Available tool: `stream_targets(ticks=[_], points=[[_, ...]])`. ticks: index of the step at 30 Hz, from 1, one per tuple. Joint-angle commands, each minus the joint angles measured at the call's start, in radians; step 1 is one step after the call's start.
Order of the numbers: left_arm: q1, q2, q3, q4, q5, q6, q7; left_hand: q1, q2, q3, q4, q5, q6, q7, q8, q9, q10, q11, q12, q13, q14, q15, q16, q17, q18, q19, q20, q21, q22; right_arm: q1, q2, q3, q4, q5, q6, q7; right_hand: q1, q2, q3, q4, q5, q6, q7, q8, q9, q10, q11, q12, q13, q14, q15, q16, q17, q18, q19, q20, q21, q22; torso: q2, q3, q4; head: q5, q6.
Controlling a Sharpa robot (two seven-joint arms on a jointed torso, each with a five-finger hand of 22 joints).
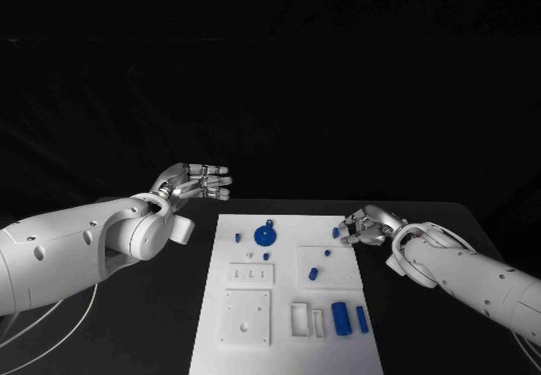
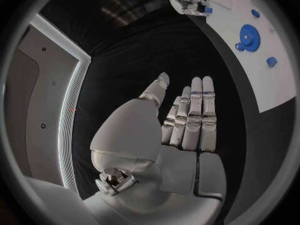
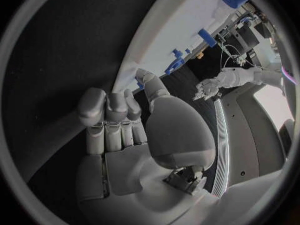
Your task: Assemble the parts on the task board
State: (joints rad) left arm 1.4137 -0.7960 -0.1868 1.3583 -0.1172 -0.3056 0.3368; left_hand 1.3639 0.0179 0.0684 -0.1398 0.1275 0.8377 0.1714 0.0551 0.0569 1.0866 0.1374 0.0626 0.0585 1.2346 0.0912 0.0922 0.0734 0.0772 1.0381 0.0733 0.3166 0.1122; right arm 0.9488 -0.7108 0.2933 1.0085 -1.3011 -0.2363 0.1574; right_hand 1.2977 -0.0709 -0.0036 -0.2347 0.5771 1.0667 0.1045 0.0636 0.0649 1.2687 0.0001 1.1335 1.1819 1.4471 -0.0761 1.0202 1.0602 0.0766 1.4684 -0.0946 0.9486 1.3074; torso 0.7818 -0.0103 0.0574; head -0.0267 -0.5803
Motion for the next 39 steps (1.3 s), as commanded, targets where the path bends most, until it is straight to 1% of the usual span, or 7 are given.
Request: stream_targets(ticks=[1,17,19,22,29,36,39], points=[[-0.001,0.002,0.001,-0.001,0.002,0.013,0.0,-0.006,0.002,0.001,-0.006,0.003,0.009,0.0,0.003,0.001,0.003,-0.001,-0.002,0.0,0.005,0.0,0.003,-0.001,0.002,-0.009,0.001,0.003,0.001,-0.003,0.002,0.001,-0.001,-0.013,0.04,-0.002,-0.012,-0.003,0.0,-0.006,0.004,-0.007,0.0,-0.001,0.0,-0.008,-0.001,-0.006,-0.002,-0.002,0.006,-0.004,-0.001,0.006,0.012,0.006,-0.001,0.117,-0.002,-0.001,0.0003,-0.001,-0.001],[-0.002,0.001,0.0,-0.005,0.001,0.018,-0.012,-0.006,0.003,0.0,-0.008,0.003,0.006,0.001,0.003,0.001,-0.001,0.0,-0.002,0.0,0.004,0.001,0.003,-0.001,0.003,-0.013,0.002,0.007,0.002,-0.011,0.02,0.001,0.003,-0.015,0.013,-0.013,-0.018,0.005,0.002,-0.004,-0.028,-0.012,0.001,-0.001,0.0,-0.009,0.0,-0.005,-0.002,-0.001,0.006,-0.004,0.002,0.007,0.013,0.007,-0.003,0.117,-0.002,-0.0011,0.001,0.001,-0.005],[-0.002,0.001,0.0,-0.006,0.0,0.019,-0.014,-0.006,0.003,0.0,-0.008,0.003,0.006,0.001,0.003,0.001,-0.001,0.0,-0.002,0.0,0.004,0.001,0.003,-0.001,0.003,-0.013,0.002,0.007,0.002,-0.011,0.022,0.001,0.003,-0.014,0.007,-0.017,-0.018,0.008,0.005,-0.003,-0.038,-0.011,0.001,-0.001,0.0,-0.008,0.0,-0.004,-0.002,-0.001,0.006,-0.004,0.002,0.007,0.013,0.007,-0.003,0.117,-0.002,-0.001,0.0006,0.007,-0.004],[-0.002,0.001,0.0,-0.008,0.0,0.022,-0.017,-0.006,0.003,0.0,-0.008,0.003,0.006,0.001,0.003,0.001,-0.001,0.0,-0.002,0.0,0.004,0.001,0.003,-0.001,0.003,-0.013,0.002,0.007,0.002,-0.011,0.023,0.001,0.003,-0.014,0.001,-0.022,-0.02,0.009,0.022,-0.005,-0.052,-0.006,0.0,-0.002,0.0,-0.007,-0.001,-0.003,-0.001,0.0,0.006,-0.002,0.004,0.007,0.014,0.007,-0.002,0.117,-0.003,-0.0011,0.0005,0.011,-0.005],[-0.002,0.0,0.0,-0.009,-0.001,0.027,-0.024,-0.006,0.003,-0.003,-0.006,-0.002,0.004,0.001,0.003,0.001,-0.003,0.001,-0.002,0.0,0.003,0.002,0.003,-0.001,0.003,-0.015,0.003,0.008,0.002,-0.011,0.025,0.001,0.002,-0.025,-0.007,-0.029,-0.029,0.013,0.061,-0.005,-0.087,0.013,-0.004,-0.002,0.0,-0.005,-0.004,-0.001,0.0,0.0,0.004,0.001,0.008,0.006,0.015,0.005,-0.001,0.117,-0.002,-0.0009,-0.0003,0.01,-0.004],[-0.002,-0.003,0.0,-0.01,-0.002,0.027,-0.028,-0.006,0.003,-0.003,-0.006,-0.002,0.004,0.001,0.003,0.001,-0.003,0.001,-0.002,0.0,0.003,0.002,0.003,-0.001,0.003,-0.015,0.003,0.008,0.002,-0.012,0.027,0.001,0.001,-0.041,-0.024,-0.032,-0.039,0.027,0.111,-0.004,-0.132,0.077,-0.023,0.0,0.003,-0.002,-0.015,0.001,0.002,0.001,-0.003,0.003,0.012,0.004,0.015,-0.001,0.001,0.118,-0.003,-0.0006,0.0,0.01,-0.004],[-0.002,-0.003,0.0,-0.011,-0.003,0.028,-0.029,-0.006,0.003,-0.003,-0.006,-0.002,0.004,0.001,0.003,0.001,-0.003,0.001,-0.002,0.0,0.003,0.002,0.003,-0.001,0.003,-0.015,0.003,0.008,0.002,-0.012,0.028,0.001,0.001,-0.042,-0.028,-0.034,-0.044,0.021,0.129,-0.004,-0.139,0.084,-0.025,-0.001,0.002,0.0,-0.017,0.001,0.004,0.001,-0.006,0.003,0.013,0.001,0.016,-0.005,0.002,0.118,-0.002,-0.0008,-0.0002,0.009,-0.004]])
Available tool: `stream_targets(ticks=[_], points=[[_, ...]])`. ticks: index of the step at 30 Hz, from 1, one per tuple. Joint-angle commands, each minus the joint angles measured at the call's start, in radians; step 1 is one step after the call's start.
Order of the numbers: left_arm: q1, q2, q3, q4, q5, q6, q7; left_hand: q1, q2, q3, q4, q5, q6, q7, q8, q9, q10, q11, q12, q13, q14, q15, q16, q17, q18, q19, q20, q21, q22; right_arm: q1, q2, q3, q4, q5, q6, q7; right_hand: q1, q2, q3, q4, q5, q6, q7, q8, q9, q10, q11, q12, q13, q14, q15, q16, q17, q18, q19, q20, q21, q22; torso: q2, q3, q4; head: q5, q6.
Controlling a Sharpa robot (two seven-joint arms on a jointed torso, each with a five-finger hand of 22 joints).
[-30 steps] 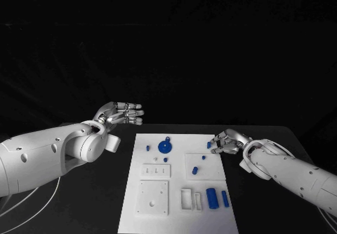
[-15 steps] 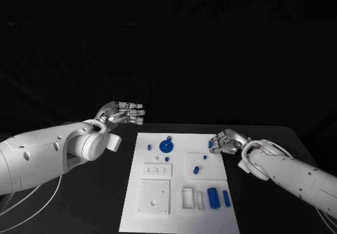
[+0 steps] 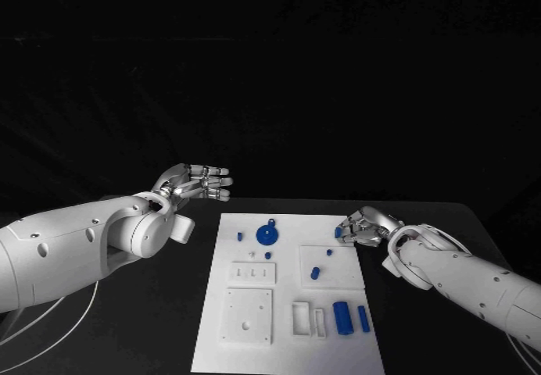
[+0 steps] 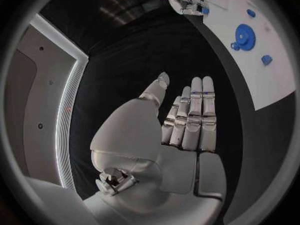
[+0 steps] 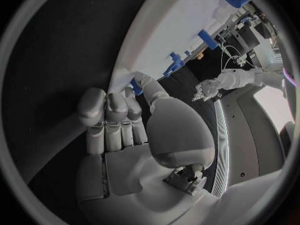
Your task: Assemble the parts on the task board
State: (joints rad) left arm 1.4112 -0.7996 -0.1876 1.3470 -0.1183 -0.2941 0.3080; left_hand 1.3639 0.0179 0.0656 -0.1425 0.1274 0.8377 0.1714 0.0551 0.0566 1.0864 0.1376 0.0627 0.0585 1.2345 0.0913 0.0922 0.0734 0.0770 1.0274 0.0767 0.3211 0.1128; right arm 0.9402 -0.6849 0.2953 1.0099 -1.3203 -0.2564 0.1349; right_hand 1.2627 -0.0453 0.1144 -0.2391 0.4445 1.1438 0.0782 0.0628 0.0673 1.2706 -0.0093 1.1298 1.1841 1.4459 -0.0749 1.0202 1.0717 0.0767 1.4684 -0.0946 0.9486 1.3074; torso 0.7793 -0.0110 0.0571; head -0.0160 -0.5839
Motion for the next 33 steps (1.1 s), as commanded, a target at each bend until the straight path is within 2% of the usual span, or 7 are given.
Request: stream_targets(ticks=[1,17,23,33], points=[[0.0,0.0,0.0,0.0,-0.002,0.017,-0.001,-0.006,0.003,0.0,-0.004,-0.002,0.004,0.001,0.003,0.001,-0.003,0.0,-0.002,0.0,0.003,0.002,0.003,-0.001,0.003,-0.004,0.0,0.004,0.001,-0.003,0.003,-0.001,0.0,-0.023,-0.009,-0.012,-0.011,-0.008,0.014,0.002,-0.008,0.007,0.002,0.0,0.0,-0.002,-0.007,0.003,0.002,0.003,-0.007,0.002,0.002,0.0,0.015,-0.005,0.003,0.118,0.0,0.0001,0.0,-0.002,0.001],[0.0,0.0,0.0,-0.002,-0.003,0.019,-0.008,-0.002,0.001,-0.003,-0.002,-0.002,0.001,0.002,0.003,0.001,-0.009,0.002,-0.002,0.0,0.001,0.003,0.003,-0.001,0.003,-0.006,0.0,0.006,-0.001,-0.003,0.016,-0.001,-0.005,-0.024,0.002,-0.016,-0.007,-0.021,-0.007,0.013,-0.013,-0.016,0.009,-0.001,-0.001,-0.014,-0.003,-0.018,-0.014,0.002,-0.004,-0.01,-0.003,0.002,0.014,-0.002,-0.008,0.116,0.0,-0.0001,0.0006,-0.002,-0.002],[0.0,0.0,0.0,-0.002,-0.004,0.021,-0.01,-0.001,0.001,-0.004,-0.002,-0.003,0.0,0.002,0.003,0.001,-0.012,0.003,-0.002,0.0,0.001,0.003,0.003,-0.001,0.004,-0.006,0.001,0.006,-0.001,-0.003,0.019,-0.001,-0.007,-0.024,0.001,-0.016,-0.002,-0.027,-0.033,0.026,-0.003,-0.032,0.013,-0.001,-0.001,-0.023,0.0,-0.031,-0.027,0.001,-0.001,-0.02,-0.009,0.003,0.014,0.0,-0.018,0.114,0.0,-0.0001,0.0003,-0.003,-0.001],[0.0,0.0,0.0,-0.002,-0.004,0.025,-0.014,0.001,0.001,-0.006,-0.001,-0.005,-0.001,0.002,0.003,0.001,-0.013,0.003,-0.002,0.0,0.0,0.003,0.003,-0.001,0.004,-0.006,0.001,0.006,-0.002,-0.005,0.026,-0.001,-0.01,-0.025,-0.003,-0.018,0.008,-0.02,-0.046,0.032,-0.013,-0.035,0.014,-0.001,-0.001,-0.023,0.001,-0.03,-0.029,0.001,-0.001,-0.02,-0.007,0.004,0.015,0.001,-0.019,0.115,0.0,-0.0001,0.001,-0.003,-0.001]])
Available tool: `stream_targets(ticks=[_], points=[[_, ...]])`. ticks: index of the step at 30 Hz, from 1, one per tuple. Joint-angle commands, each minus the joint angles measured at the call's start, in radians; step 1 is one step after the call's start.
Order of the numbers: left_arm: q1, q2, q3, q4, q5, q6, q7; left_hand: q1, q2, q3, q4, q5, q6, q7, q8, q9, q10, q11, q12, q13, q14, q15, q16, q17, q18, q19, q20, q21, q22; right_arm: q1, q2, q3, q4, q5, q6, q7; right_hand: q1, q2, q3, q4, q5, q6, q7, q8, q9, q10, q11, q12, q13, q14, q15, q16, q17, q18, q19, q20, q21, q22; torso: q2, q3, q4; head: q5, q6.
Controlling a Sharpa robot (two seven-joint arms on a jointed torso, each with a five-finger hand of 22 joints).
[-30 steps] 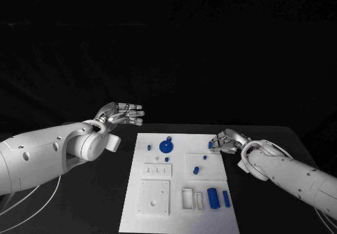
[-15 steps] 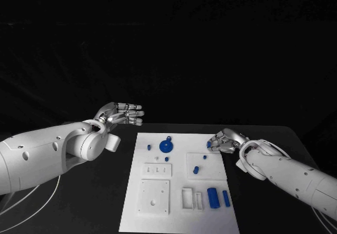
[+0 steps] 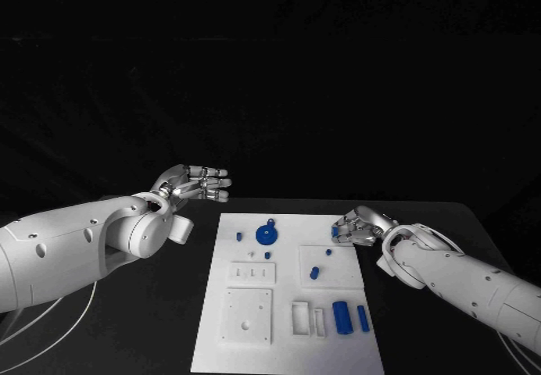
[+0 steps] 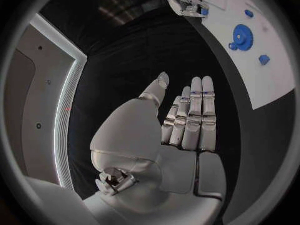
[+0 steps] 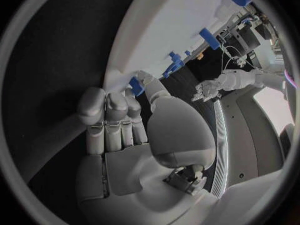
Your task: Assemble the parts on the task board
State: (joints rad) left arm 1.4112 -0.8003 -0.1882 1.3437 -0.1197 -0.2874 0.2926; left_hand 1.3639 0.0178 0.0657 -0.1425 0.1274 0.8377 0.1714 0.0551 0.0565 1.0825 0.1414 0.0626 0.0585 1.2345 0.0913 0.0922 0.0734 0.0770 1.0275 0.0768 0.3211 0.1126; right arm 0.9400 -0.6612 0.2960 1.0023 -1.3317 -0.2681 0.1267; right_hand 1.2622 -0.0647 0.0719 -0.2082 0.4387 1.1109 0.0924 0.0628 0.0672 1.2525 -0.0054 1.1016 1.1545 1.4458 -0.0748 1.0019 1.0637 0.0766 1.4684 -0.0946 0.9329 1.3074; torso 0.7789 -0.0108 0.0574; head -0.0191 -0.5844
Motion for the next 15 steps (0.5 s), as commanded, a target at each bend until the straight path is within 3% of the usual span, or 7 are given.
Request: stream_targets(ticks=[1,7,13,15], points=[[0.0,0.001,0.0,0.001,-0.003,0.018,0.001,0.001,0.001,-0.006,-0.001,-0.005,-0.001,0.002,0.003,0.001,-0.009,-0.001,-0.002,0.0,0.001,0.003,0.003,-0.001,0.004,-0.006,0.001,0.006,-0.002,-0.004,0.003,-0.002,-0.003,-0.013,0.007,-0.011,0.009,0.0,-0.002,0.001,-0.008,-0.002,0.0,-0.001,-0.001,-0.005,-0.003,-0.002,0.0,0.001,-0.001,-0.002,0.001,0.004,0.015,0.001,-0.004,0.115,0.0,-0.0005,0.0006,0.0,0.0],[0.0,0.001,0.0,0.0,-0.005,0.022,-0.002,0.001,0.001,-0.006,-0.001,-0.005,-0.001,0.002,0.003,0.001,-0.009,-0.001,-0.002,0.0,0.001,0.003,0.003,-0.001,0.004,-0.006,0.001,0.006,-0.002,-0.005,0.005,-0.002,-0.005,-0.014,0.002,-0.015,0.007,0.012,0.021,-0.001,-0.031,0.022,-0.008,0.0,0.0,0.001,-0.009,0.004,0.003,0.003,-0.004,0.002,0.005,0.003,0.016,-0.002,-0.001,0.116,0.0,-0.0006,0.0007,0.0,0.0],[0.0,0.001,0.0,0.0,-0.007,0.025,-0.007,0.001,0.002,-0.007,0.001,-0.006,0.001,0.002,0.003,0.001,-0.009,0.0,-0.002,0.0,-0.001,0.004,0.002,-0.001,0.004,-0.007,0.002,0.006,-0.003,-0.005,0.004,-0.002,-0.007,-0.018,-0.002,-0.018,0.006,0.029,0.067,-0.006,-0.055,0.092,-0.028,0.002,0.01,0.01,-0.019,0.011,0.01,0.003,-0.013,0.005,0.01,-0.002,0.017,-0.01,0.003,0.116,0.0,-0.0001,-0.0009,0.002,-0.002],[0.0,0.0,0.0,0.0,-0.007,0.026,-0.008,0.001,0.002,-0.007,0.001,-0.006,0.001,0.002,0.003,0.001,-0.009,0.0,-0.002,0.0,-0.001,0.004,0.002,-0.001,0.004,-0.007,0.002,0.006,-0.003,-0.005,0.003,-0.002,-0.007,-0.019,-0.002,-0.019,0.008,0.039,0.09,-0.01,-0.081,0.112,-0.033,0.0,0.016,0.012,-0.023,0.011,0.012,0.003,-0.016,0.004,0.01,-0.004,0.017,-0.013,0.004,0.117,0.0,0.0,-0.0011,0.002,-0.002]])
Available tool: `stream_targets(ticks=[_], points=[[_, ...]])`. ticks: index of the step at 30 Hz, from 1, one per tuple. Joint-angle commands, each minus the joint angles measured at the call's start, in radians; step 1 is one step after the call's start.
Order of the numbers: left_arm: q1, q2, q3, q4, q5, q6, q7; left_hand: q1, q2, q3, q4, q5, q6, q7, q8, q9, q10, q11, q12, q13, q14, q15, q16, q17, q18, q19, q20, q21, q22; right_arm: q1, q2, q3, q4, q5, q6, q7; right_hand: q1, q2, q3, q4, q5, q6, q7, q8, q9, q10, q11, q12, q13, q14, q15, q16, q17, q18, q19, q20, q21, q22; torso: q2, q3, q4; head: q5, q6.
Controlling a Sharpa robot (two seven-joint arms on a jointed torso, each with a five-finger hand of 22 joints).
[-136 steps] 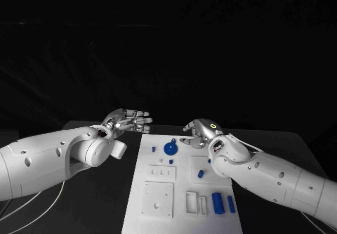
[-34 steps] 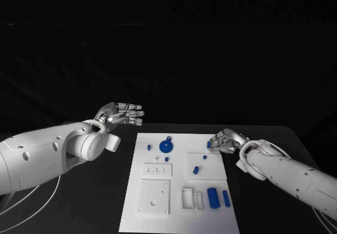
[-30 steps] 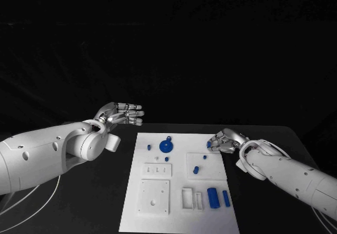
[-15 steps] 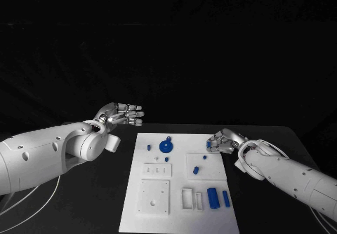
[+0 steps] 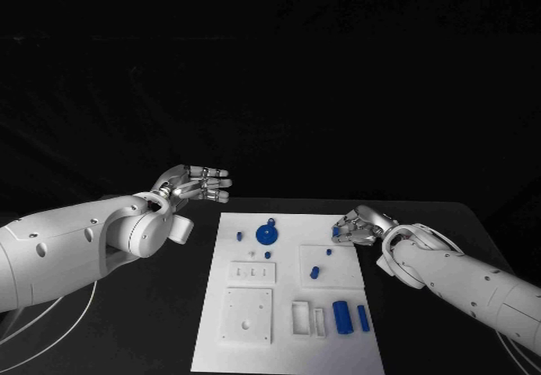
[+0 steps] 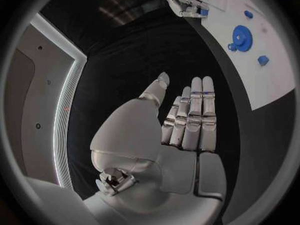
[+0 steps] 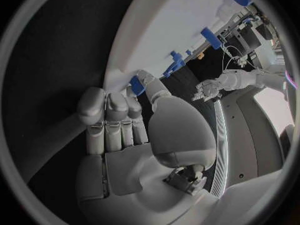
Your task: Assemble the parts on the task board
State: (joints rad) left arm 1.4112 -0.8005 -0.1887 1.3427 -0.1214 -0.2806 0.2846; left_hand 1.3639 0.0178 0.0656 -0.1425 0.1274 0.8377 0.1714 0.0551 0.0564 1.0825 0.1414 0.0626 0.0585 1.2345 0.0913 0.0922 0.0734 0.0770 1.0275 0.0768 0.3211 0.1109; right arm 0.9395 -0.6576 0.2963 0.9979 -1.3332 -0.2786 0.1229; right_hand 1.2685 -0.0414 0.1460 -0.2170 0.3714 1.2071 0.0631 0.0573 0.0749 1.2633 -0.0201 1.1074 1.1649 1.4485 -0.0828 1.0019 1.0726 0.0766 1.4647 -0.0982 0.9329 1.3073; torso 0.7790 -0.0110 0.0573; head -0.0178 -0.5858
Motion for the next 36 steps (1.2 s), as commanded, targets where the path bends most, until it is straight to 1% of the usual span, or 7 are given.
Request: stream_targets(ticks=[1,12,17,21,26,30,36], points=[[0.0,0.0,0.0,0.001,-0.006,0.019,0.0,0.001,0.002,-0.007,0.001,-0.006,0.001,0.002,0.003,0.001,-0.009,0.0,-0.002,0.0,-0.001,0.004,0.002,-0.001,0.004,-0.007,0.002,0.006,-0.001,-0.005,0.0,-0.002,-0.003,-0.018,0.008,-0.015,-0.002,0.021,0.026,0.0,-0.02,0.019,-0.005,0.006,0.01,0.001,-0.009,0.005,0.002,0.001,-0.009,0.004,0.002,-0.005,0.02,-0.01,0.005,0.117,0.0,0.0002,-0.0007,0.001,-0.001],[0.0,0.0,0.0,0.002,-0.016,0.022,-0.011,-0.001,0.004,-0.008,0.004,-0.007,0.01,0.0,0.003,0.001,0.001,-0.004,-0.001,0.0,0.001,0.002,0.004,-0.001,0.004,-0.006,0.001,0.007,-0.002,-0.005,-0.007,-0.002,0.017,-0.003,-0.035,-0.044,-0.024,0.01,0.126,0.013,-0.098,0.033,-0.01,0.006,0.027,0.012,-0.014,0.011,0.021,0.004,-0.012,0.006,0.012,-0.008,0.023,-0.015,0.017,0.119,-0.002,0.001,-0.0005,0.004,-0.001],[0.006,-0.003,0.001,0.005,-0.058,0.038,-0.052,-0.025,0.002,-0.015,0.025,-0.017,0.03,-0.007,0.005,0.003,0.058,-0.022,0.001,0.0,0.038,-0.016,0.037,0.006,-0.002,0.021,-0.014,0.02,0.003,0.004,-0.025,0.001,0.086,-0.037,-0.067,-0.093,-0.015,0.016,0.127,0.02,-0.139,0.032,-0.01,0.006,0.028,0.014,-0.015,0.009,0.022,0.005,-0.012,0.008,0.014,-0.008,0.024,-0.015,0.018,0.119,-0.006,-0.0003,-0.0019,0.002,0.004],[0.02,-0.001,0.001,0.007,-0.097,0.056,-0.092,-0.044,0.0,-0.023,0.053,-0.03,0.13,-0.025,0.015,0.009,0.134,-0.049,0.006,0.002,0.098,-0.045,0.098,0.027,-0.006,0.066,-0.04,0.054,0.02,0.026,-0.028,0.002,0.135,-0.063,-0.064,-0.134,-0.016,0.003,0.149,0.029,-0.153,0.032,-0.01,0.006,0.028,0.014,-0.014,0.008,0.022,0.004,-0.012,0.006,0.013,-0.008,0.023,-0.015,0.015,0.118,-0.01,0.0005,-0.0048,0.006,0.008],[0.037,0.02,0.001,0.003,-0.171,0.059,-0.157,-0.122,0.0,-0.055,0.144,-0.06,0.206,-0.062,0.009,0.011,0.294,-0.104,0.014,0.005,0.215,-0.11,0.272,0.14,-0.028,0.167,-0.109,0.165,0.083,0.058,-0.021,0.003,0.193,-0.095,-0.06,-0.184,-0.009,-0.007,0.173,0.032,-0.163,0.032,-0.008,0.006,0.028,0.014,-0.014,0.005,0.02,0.004,-0.012,0.004,0.012,-0.008,0.024,-0.015,0.015,0.118,-0.022,-0.0009,-0.0052,0.01,0.007],[0.042,0.044,0.001,-0.01,-0.233,0.08,-0.233,-0.138,-0.019,-0.073,0.2,-0.069,0.264,-0.094,0.025,0.02,0.427,-0.157,0.098,0.053,0.177,-0.165,0.627,0.391,-0.056,0.174,-0.175,0.365,0.229,0.077,-0.001,0.003,0.225,-0.114,-0.047,-0.222,-0.009,-0.011,0.183,0.033,-0.164,0.032,-0.008,0.006,0.028,0.014,-0.014,0.004,0.02,0.004,-0.012,0.003,0.012,-0.007,0.023,-0.015,0.013,0.118,-0.027,-0.0013,-0.0031,0.015,0.007],[0.045,0.089,-0.001,-0.036,-0.303,0.136,-0.386,-0.258,-0.092,-0.038,0.327,-0.079,0.351,-0.124,0.016,0.08,0.43,-0.185,0.267,0.146,0.164,-0.193,0.831,0.498,-0.047,0.116,-0.202,0.553,0.388,0.091,0.043,0.003,0.249,-0.131,-0.024,-0.268,-0.011,-0.014,0.19,0.036,-0.166,0.032,-0.008,0.006,0.029,0.013,-0.014,0.002,0.019,0.004,-0.011,0.002,0.011,-0.007,0.023,-0.015,0.011,0.117,-0.035,-0.0043,-0.0008,0.023,0.005]])
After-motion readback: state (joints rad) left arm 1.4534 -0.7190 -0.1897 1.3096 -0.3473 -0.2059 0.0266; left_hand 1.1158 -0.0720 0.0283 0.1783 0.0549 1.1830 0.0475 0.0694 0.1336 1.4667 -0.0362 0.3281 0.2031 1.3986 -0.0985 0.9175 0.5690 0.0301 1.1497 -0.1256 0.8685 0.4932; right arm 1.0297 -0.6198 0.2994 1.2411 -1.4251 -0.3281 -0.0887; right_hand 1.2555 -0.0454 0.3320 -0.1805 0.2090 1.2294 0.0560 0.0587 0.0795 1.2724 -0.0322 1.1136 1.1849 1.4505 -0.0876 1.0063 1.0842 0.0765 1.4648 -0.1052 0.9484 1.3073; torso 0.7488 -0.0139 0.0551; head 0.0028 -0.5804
